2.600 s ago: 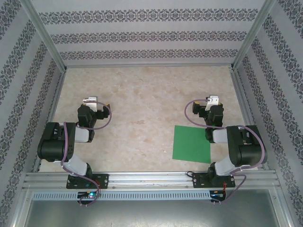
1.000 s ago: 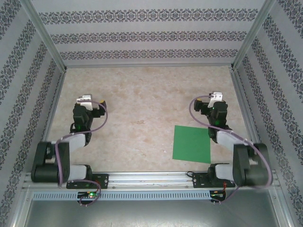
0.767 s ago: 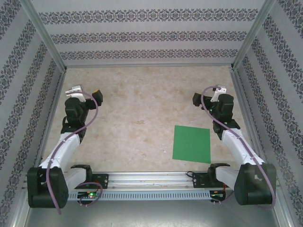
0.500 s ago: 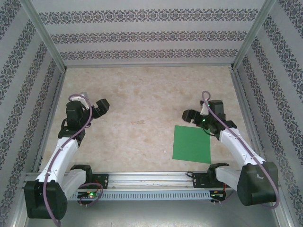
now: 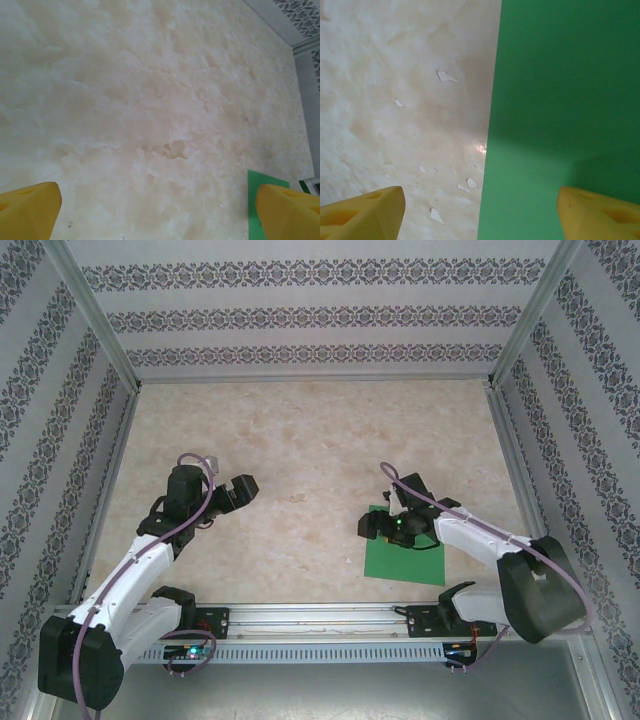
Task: Fold a paper plane with a square sheet of paper (fold left side to right side)
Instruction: Move the square sheet of paper to the center of the table.
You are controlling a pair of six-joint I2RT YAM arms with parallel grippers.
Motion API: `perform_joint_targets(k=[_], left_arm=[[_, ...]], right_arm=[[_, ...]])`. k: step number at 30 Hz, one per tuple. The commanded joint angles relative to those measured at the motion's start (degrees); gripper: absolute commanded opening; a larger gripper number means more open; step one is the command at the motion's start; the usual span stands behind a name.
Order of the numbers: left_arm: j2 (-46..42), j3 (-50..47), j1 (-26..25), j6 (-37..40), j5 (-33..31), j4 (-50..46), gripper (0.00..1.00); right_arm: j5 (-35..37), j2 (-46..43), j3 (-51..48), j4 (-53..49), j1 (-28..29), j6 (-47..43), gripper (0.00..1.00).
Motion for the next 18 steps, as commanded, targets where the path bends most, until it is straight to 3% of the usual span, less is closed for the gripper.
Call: perform_joint_targets(k=[1,18], left_arm=[[-0.01,1.08,-0.77,-0.31,-2.88,-2.88,1.00],[0.48,3.07,-1.15,0.32,-5.16,-5.41,1.00]], right_arm=[[1.62,2.50,0.66,3.25,1.66,2.09,0.79],[3.06,26.58,18.59,17.24,14.25,9.76,0.75]])
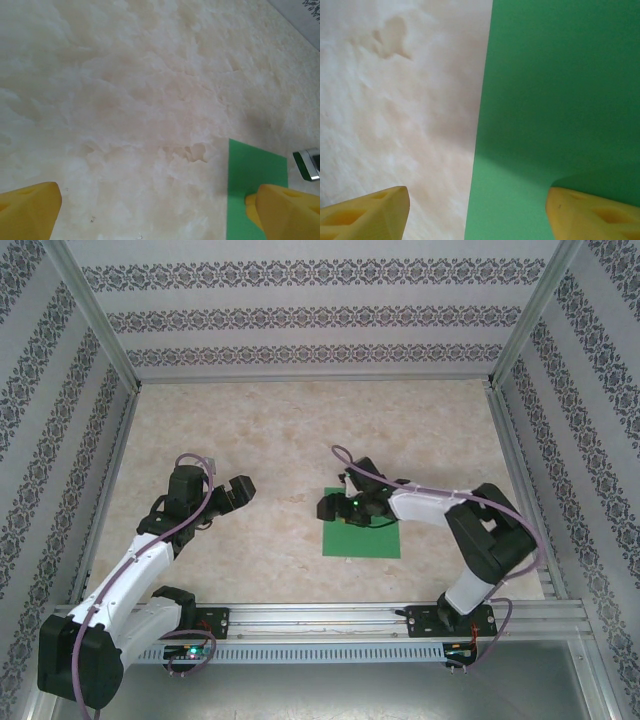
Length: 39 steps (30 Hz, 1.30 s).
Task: Fold a paper plane with a square sheet of paper (fold left side to right side)
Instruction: Move the square sheet of paper to the center of the table, then pick up the square sheet of paper from the center of the table.
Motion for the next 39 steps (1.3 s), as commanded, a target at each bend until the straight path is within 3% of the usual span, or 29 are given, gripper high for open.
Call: perform_joint_targets(k=[1,6,11,18,28,33,39], left_arm=[[0.28,2.15,-0.83,0.22,-1.13,-2.12,1.00],[0.71,2.37,-0.84,0.21,-0.75,-2.39,1.00],[1.52,2.45,-0.92,0.03,1.52,-1.83,0.94],[5.74,3.25,-2.39,-1.21,8.61,0.73,0.73],[19.49,6.95,-16.02,-6.09,9.48,8.25,0.45],[27.94,10.40,-22.10,-7.56,7.79,11.52,0.37],[35.41,12.16,-25.25,-10.00,8.14,16.23,0.34]], right_arm=[[2.95,5.57,3.18,2.64,2.48,3.46,0.75],[3.98,9.31,7.69,3.99,4.63,4.61,0.75],[3.01,7.19,10.47,2.25,4.86,2.59,0.77],[7.57,-2.69,9.95,-5.36,1.36,-3.05,0.85],[21.18,-7.95,9.48,-20.41,-6.45,-15.25,0.98],[21.66,-4.87,11.23,-21.96,-7.06,-17.28,0.98],[20.88,0.18,13.83,-21.81,-6.58,-17.76,0.98]])
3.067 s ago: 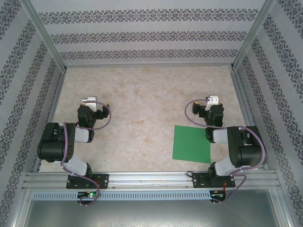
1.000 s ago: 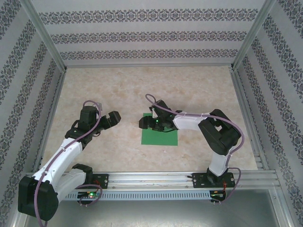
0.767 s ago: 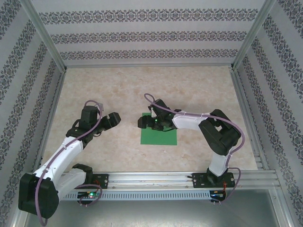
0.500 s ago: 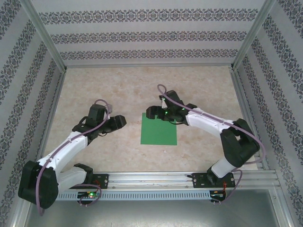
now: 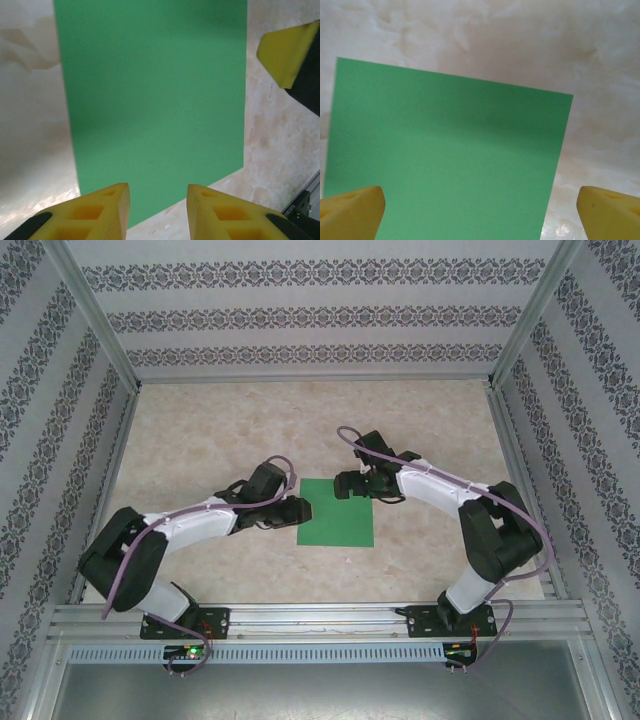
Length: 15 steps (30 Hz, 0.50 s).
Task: Fold a paper plane with a square sheet of paper (fold left side to right side)
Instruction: Pick up the square sheet of paper from the center of the table.
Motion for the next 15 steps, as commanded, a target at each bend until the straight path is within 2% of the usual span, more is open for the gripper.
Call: perform_joint_targets(k=[1,15], left_arm=[[2.73,1.34,-1.31,-2.72,-0.28,5.22,0.33],[9.16,0.53,-2.11,-4.58,-0.98,6.99,0.30]], right_arm=[[1.46,2.34,2.65,-1.50,0.32,-1.88,0.98],[1.87,9.79,6.82,-1.42,0.29,-2.44,0.98]])
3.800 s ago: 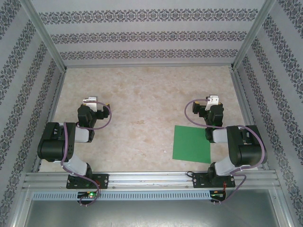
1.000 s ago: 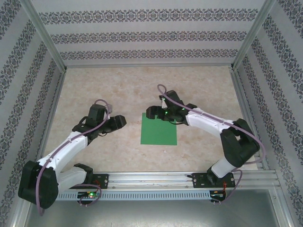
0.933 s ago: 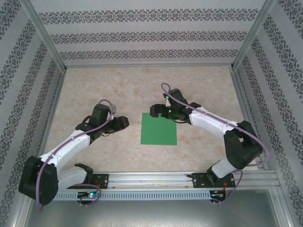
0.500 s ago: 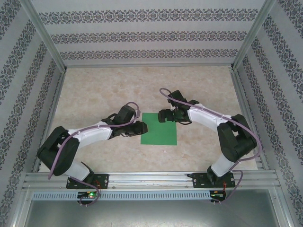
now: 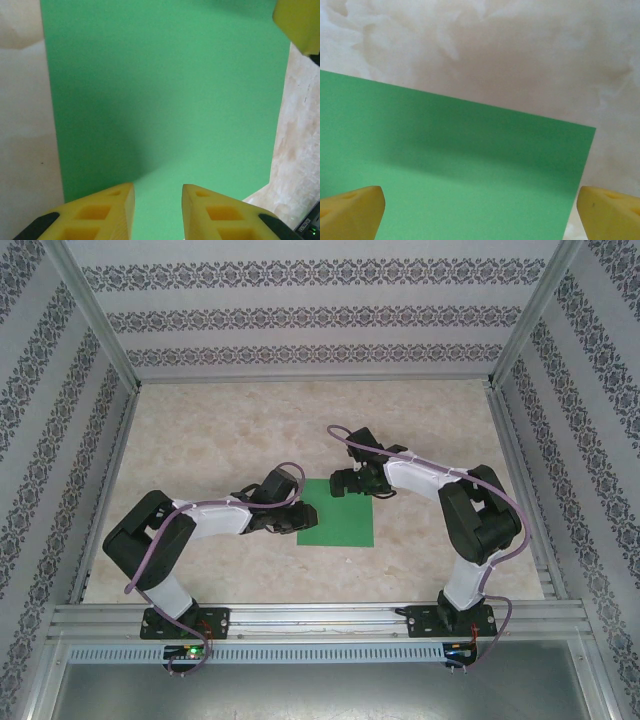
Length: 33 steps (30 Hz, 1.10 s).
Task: Fold a paper plane with a square sheet of paper (fold left side to right side)
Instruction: Pick up the square sheet of paper from the center of the table.
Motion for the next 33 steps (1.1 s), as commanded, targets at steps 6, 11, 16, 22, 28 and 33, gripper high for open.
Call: perform_joint_targets(k=[6,11,16,22,28,33], left_arm=[[2.20,-0.39,-0.71,-1.62,-0.92,2.13,0.29],[3.35,-0.71,-0.75,-1.91,-1.27,2.41,0.29],[3.77,-0.88,-0.74,-2.05,-1.64,2.58,0.28],[3.36,-0.95,-0.73,-2.05,-1.76,2.84,0.28],[3.11,-1.30,-0.78,-2.39,-1.47,4.04,0.28],[2.77,-1.57,-0.71,-2.84,-1.11,5.38,0.28]], right_arm=[[-1.01,3.12,1.44,-0.72,0.31,0.02,0.98],[-2.71,2.99,0.70,-0.87,0.97,0.62,0.98],[-3.38,1.63,0.37,-1.72,2.21,0.86,0.98],[-2.73,-0.09,0.38,-3.71,4.55,0.81,0.93],[-4.22,0.49,1.33,-5.34,6.31,0.95,0.77],[-5.52,1.31,2.00,-6.27,6.64,0.76,0.65]])
